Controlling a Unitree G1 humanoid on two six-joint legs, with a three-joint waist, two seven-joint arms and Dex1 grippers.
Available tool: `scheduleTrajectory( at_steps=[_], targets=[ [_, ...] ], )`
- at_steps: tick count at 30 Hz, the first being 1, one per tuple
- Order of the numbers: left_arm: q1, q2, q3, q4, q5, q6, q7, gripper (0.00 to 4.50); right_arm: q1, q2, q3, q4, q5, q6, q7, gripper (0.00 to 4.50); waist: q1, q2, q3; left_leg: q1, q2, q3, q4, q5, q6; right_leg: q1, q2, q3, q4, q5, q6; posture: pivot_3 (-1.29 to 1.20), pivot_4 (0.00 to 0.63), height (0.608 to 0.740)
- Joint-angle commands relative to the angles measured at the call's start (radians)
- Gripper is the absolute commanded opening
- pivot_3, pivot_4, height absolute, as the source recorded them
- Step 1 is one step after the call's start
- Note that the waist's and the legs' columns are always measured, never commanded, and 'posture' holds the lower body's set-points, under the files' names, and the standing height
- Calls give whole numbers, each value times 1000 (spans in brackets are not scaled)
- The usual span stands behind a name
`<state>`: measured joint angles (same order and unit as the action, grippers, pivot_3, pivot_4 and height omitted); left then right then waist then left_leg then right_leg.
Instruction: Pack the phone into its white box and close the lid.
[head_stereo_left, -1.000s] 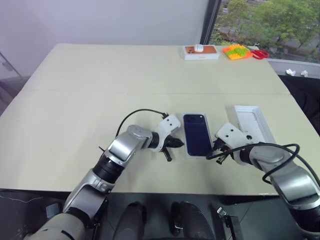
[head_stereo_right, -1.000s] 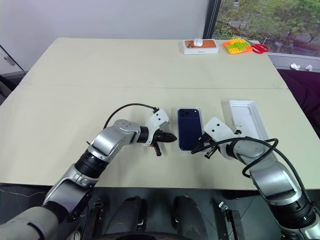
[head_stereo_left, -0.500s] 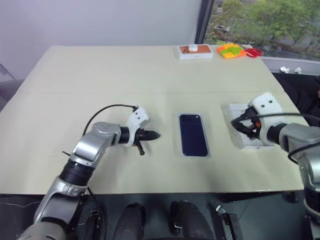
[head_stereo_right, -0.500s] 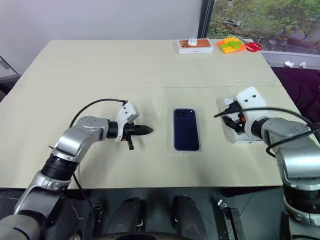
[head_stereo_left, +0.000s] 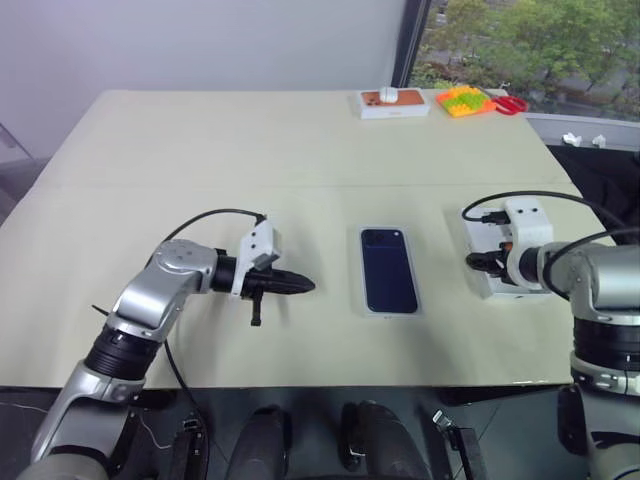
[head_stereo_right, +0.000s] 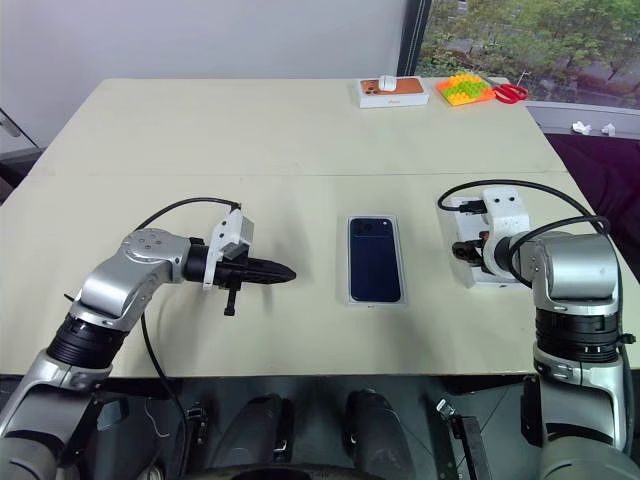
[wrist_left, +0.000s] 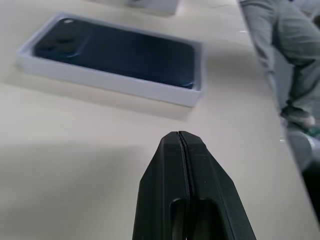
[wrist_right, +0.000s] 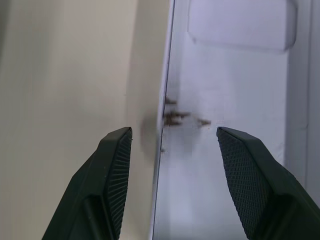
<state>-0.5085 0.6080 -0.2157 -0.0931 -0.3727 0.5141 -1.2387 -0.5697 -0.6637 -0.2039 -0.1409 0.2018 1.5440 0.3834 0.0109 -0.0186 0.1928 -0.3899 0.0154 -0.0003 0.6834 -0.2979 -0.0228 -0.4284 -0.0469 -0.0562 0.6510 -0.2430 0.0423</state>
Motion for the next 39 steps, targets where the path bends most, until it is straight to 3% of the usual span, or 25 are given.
scheduleTrajectory(
  at_steps=[1, 3, 6, 13, 18, 20, 24, 29, 35, 39],
  targets=[
    [-1, -1, 10, -32, -15, -9, 3, 0, -31, 11, -29, 2, 13, 2, -11, 2299, -1, 0, 0, 0, 0, 0, 0, 0, 0, 0, 0, 0, 0, 0, 0, 0, 150, 740],
    [-1, -1, 10, -27, -13, -13, 6, 0, -35, 15, -33, 1, 15, 7, -14, 1571, -2, 0, 0, 0, 0, 0, 0, 0, 0, 0, 0, 0, 0, 0, 0, 0, 150, 740],
    [-2, -3, 13, -21, -14, -17, 10, 0, -45, 19, -36, -8, 22, 14, -19, 54, -2, 0, 0, 0, 0, 0, 0, 0, 0, 0, 1, 0, 0, 0, 0, 0, 150, 740],
    [-9, 2, 67, 52, 6, -60, 72, 0, -142, 16, -94, -137, 86, 68, 13, 54, -3, 2, 1, 0, 0, 0, 0, 0, 0, -1, 1, 0, 0, 0, 0, 0, 150, 740],
    [-54, -14, 147, 164, 16, -86, 176, 0, -156, 203, -250, -357, 351, 70, 107, 54, -6, 2, 1, 0, 1, -2, -1, 0, 0, -1, 3, 0, 2, 0, 0, 0, 150, 740],
    [-64, -6, 164, 193, 24, -107, 189, 0, -139, 346, -298, -393, 449, 70, 62, 54, -6, 2, 1, 0, 2, -3, -1, 0, 0, -1, 3, -1, 3, 0, 0, 0, 150, 740],
    [-83, 4, 183, 250, 43, -141, 200, 0, -130, 623, -370, -393, 620, 70, -107, 54, -7, 3, 1, 0, 1, -2, -1, 0, 0, -2, 1, 0, 4, 0, 0, 0, 150, 740],
    [-102, 12, 201, 295, 50, -157, 211, 0, -132, 1009, -513, -313, 805, 70, -449, 54, 2, 2, 1, -2, 0, -2, 0, 0, 0, -4, -1, 0, 6, 0, 0, 0, 150, 740],
    [-91, 9, 197, 260, 49, -138, 206, 0, -53, 1086, -578, -200, 1047, 56, -781, 54, -8, 3, 1, -2, -1, 1, 0, 0, 0, -4, -3, 1, 4, 0, 0, 0, 150, 740],
    [-87, -11, 181, 232, 46, -121, 204, 0, 60, 989, -394, -143, 1379, -130, -1050, 54, -22, 3, 0, -1, 1, -1, -2, 0, 0, -4, -1, 0, 5, 0, 0, 0, 150, 740]
  ],
)
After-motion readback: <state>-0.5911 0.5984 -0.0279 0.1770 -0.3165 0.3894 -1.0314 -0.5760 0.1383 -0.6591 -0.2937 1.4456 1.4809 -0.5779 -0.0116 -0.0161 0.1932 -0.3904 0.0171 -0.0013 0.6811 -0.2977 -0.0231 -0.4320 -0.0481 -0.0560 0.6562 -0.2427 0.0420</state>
